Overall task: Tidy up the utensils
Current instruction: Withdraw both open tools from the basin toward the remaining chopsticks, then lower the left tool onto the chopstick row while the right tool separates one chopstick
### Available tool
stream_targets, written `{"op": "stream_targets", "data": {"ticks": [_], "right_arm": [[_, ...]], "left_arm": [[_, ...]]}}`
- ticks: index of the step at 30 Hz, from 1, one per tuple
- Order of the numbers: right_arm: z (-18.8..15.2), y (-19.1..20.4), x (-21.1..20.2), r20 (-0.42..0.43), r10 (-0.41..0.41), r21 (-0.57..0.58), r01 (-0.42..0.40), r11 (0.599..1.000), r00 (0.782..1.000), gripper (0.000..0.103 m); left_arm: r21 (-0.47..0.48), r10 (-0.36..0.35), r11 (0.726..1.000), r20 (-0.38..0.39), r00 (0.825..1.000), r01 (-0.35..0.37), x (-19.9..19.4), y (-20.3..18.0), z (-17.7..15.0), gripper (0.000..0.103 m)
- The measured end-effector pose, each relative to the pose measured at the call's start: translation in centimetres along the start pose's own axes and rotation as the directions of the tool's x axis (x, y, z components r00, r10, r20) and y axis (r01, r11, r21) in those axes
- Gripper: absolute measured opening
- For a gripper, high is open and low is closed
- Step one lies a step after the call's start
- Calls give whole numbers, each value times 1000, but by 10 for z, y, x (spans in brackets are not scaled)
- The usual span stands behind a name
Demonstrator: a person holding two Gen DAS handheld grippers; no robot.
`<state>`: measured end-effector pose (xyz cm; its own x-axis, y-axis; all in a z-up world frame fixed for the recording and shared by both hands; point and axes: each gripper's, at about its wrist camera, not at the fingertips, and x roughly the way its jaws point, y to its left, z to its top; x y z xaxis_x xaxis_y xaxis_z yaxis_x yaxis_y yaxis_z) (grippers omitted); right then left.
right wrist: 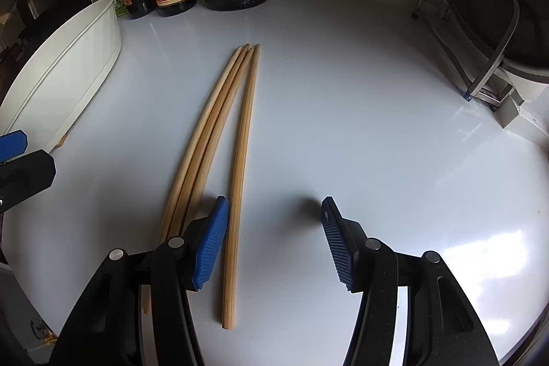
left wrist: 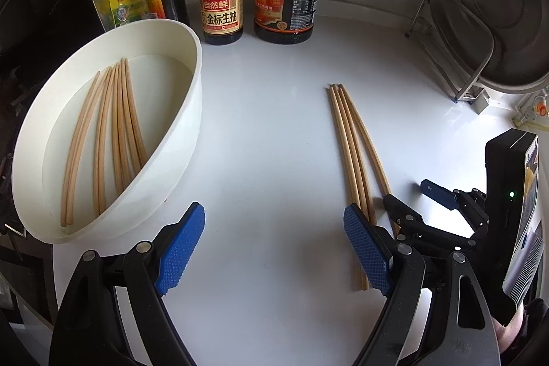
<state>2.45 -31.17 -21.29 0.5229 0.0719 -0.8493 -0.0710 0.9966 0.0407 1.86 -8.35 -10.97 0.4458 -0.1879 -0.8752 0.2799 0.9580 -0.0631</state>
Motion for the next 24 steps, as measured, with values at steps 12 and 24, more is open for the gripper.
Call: {"op": "stream_targets", "data": {"ticks": [12, 24], "right_arm": [[-13, -37, -8, 35, 44, 8, -45, 999, 998, 53], [-13, -42, -7, 46, 45, 23, -46, 999, 998, 53]], "left_arm": [[49, -11, 999, -54, 998, 14, 41, -38, -4, 82], [57, 13, 998, -92, 996, -8, 67, -40, -12, 82]]}}
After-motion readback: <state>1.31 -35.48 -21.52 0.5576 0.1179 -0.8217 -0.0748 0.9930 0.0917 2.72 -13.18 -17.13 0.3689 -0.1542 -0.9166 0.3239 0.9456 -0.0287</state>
